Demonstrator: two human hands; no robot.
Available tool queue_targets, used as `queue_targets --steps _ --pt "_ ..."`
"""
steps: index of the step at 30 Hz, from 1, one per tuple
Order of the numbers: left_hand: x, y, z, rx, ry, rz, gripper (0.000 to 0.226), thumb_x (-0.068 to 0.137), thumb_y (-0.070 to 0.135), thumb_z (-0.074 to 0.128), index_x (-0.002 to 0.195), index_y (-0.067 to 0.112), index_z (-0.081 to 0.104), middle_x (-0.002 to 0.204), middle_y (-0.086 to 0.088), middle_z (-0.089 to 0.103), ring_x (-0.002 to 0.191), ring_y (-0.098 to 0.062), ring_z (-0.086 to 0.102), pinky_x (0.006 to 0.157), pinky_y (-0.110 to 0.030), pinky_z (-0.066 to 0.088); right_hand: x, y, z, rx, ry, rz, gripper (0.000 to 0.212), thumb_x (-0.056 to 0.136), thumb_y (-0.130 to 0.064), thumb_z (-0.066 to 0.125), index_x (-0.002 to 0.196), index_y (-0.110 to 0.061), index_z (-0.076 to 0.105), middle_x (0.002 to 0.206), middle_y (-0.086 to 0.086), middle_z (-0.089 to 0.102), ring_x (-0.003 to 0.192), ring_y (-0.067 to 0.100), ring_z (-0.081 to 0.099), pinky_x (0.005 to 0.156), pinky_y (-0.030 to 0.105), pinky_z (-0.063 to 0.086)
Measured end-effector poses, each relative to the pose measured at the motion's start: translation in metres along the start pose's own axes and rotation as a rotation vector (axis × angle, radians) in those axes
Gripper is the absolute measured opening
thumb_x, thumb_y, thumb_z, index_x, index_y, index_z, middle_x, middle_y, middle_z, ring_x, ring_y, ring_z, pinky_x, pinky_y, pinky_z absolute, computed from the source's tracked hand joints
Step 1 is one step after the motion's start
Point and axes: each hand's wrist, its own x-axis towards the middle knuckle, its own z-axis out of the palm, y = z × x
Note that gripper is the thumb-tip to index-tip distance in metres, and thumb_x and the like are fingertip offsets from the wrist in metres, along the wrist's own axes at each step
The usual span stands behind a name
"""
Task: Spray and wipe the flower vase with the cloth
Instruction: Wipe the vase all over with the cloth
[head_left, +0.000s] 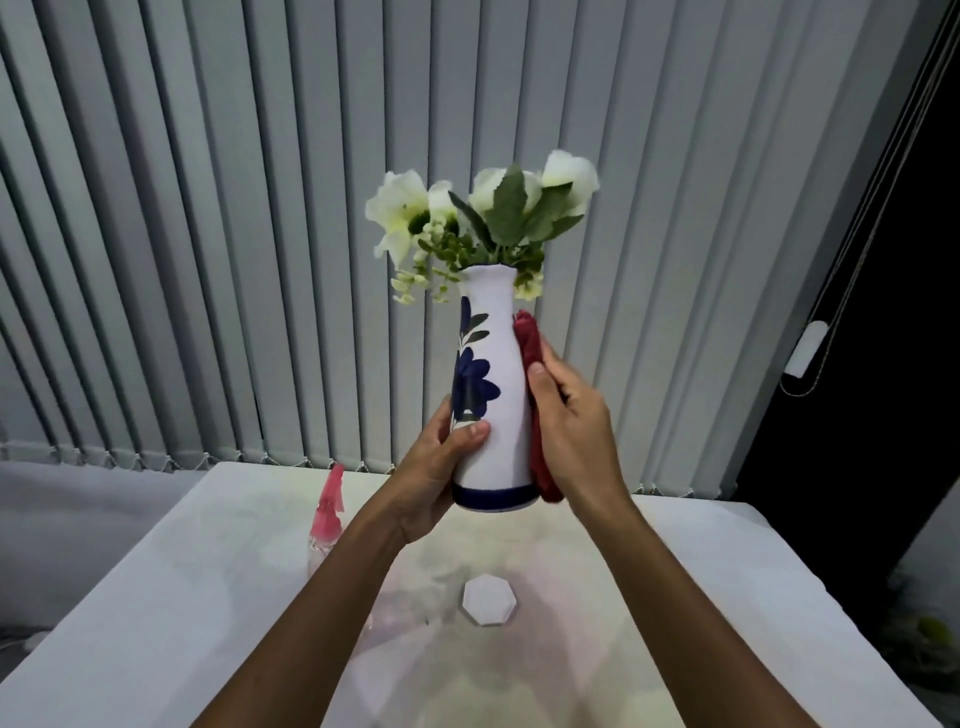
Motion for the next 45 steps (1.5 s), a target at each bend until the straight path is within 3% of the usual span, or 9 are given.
queue_targets --steps 3,9,15,19,25,29,37,40,45 --pt "-0.001 0.002 -0.001 0.032 -0.003 0.027 0.06 0.059 0.034 0.073 0.116 0.035 0.057 0.109 0.006 0.071 0.096 -0.014 0.068 0.081 -0.027 0.057 -0.011 0.003 0.006 -0.147 0.097 -0.199 0.041 0.099 -0.023 0.044 0.139 -0.029 0.046 0.126 -0.005 0.056 0.111 0.003 0.055 0.102 0.017 0.042" --pt "-0.002 -0.001 0.01 0.132 0.007 0.06 0.058 0.059 0.035 0.076 0.114 0.033 0.056 0.121 -0.005 0.064 0.102 -0.021 0.064 0.081 -0.027 0.055 0.017 -0.013 0.008 -0.566 0.304 -0.438 0.042 0.097 -0.025 0.05 0.139 -0.025 0.047 0.135 0.011 0.054 0.11 0.032 0.054 0.094 0.029 0.041" --pt "-0.006 -0.007 0.01 0.091 0.014 0.077 0.058 0.057 0.035 0.075 0.112 0.037 0.058 0.12 -0.004 0.065 0.103 -0.021 0.065 0.083 -0.029 0.055 0.017 -0.015 0.004 -0.279 0.303 -0.348 0.042 0.097 -0.022 0.049 0.139 -0.019 0.048 0.127 0.008 0.059 0.11 0.019 0.058 0.1 0.033 0.049" --pt "-0.007 -0.005 0.007 0.043 0.004 0.059 0.046 0.068 0.024 0.071 0.11 0.037 0.058 0.105 0.006 0.071 0.092 -0.014 0.068 0.08 -0.027 0.058 0.002 -0.014 0.007 -0.457 0.237 -0.452 0.04 0.096 -0.025 0.051 0.136 -0.02 0.052 0.13 0.012 0.058 0.112 0.028 0.057 0.099 0.03 0.045" --pt "-0.006 -0.006 0.004 -0.07 -0.009 0.024 0.061 0.062 0.04 0.07 0.118 0.028 0.05 0.115 -0.001 0.064 0.101 -0.023 0.061 0.082 -0.035 0.054 0.024 -0.027 -0.002 -0.148 0.181 -0.217 0.039 0.097 -0.02 0.051 0.136 -0.026 0.051 0.115 -0.005 0.058 0.097 -0.005 0.056 0.088 -0.001 0.036" --pt "-0.003 -0.002 0.002 -0.184 0.031 -0.036 0.093 0.053 0.047 0.08 0.134 0.015 0.048 0.112 -0.005 0.071 0.097 -0.021 0.069 0.079 -0.038 0.059 -0.002 -0.007 0.0 -0.097 0.027 -0.125 0.038 0.099 -0.026 0.047 0.136 -0.031 0.051 0.116 -0.006 0.063 0.1 0.002 0.061 0.095 0.026 0.05" --pt "-0.01 0.006 -0.003 0.029 -0.07 -0.045 0.099 0.037 0.054 0.091 0.12 0.011 0.057 0.107 -0.005 0.074 0.097 -0.02 0.069 0.084 -0.03 0.056 -0.012 -0.008 0.002 -0.216 0.275 -0.462 0.04 0.095 -0.015 0.048 0.135 -0.015 0.048 0.127 0.005 0.055 0.12 0.021 0.055 0.106 0.026 0.04" --pt "-0.01 0.006 0.004 0.02 -0.083 -0.034 0.097 0.036 0.055 0.091 0.118 0.015 0.057 0.1 0.0 0.075 0.09 -0.015 0.071 0.08 -0.027 0.057 0.011 -0.028 -0.005 -0.146 0.333 -0.38 0.042 0.096 -0.015 0.05 0.137 -0.022 0.044 0.123 0.004 0.057 0.113 0.008 0.056 0.103 0.015 0.039" --pt "-0.006 0.0 0.012 -0.162 -0.011 -0.029 0.119 0.042 0.057 0.089 0.143 0.019 0.038 0.135 -0.013 0.059 0.107 -0.024 0.065 0.091 -0.042 0.056 0.008 -0.022 -0.004 -0.096 0.213 -0.231 0.039 0.098 -0.018 0.049 0.136 -0.025 0.05 0.112 -0.007 0.058 0.098 -0.018 0.052 0.089 0.0 0.034"
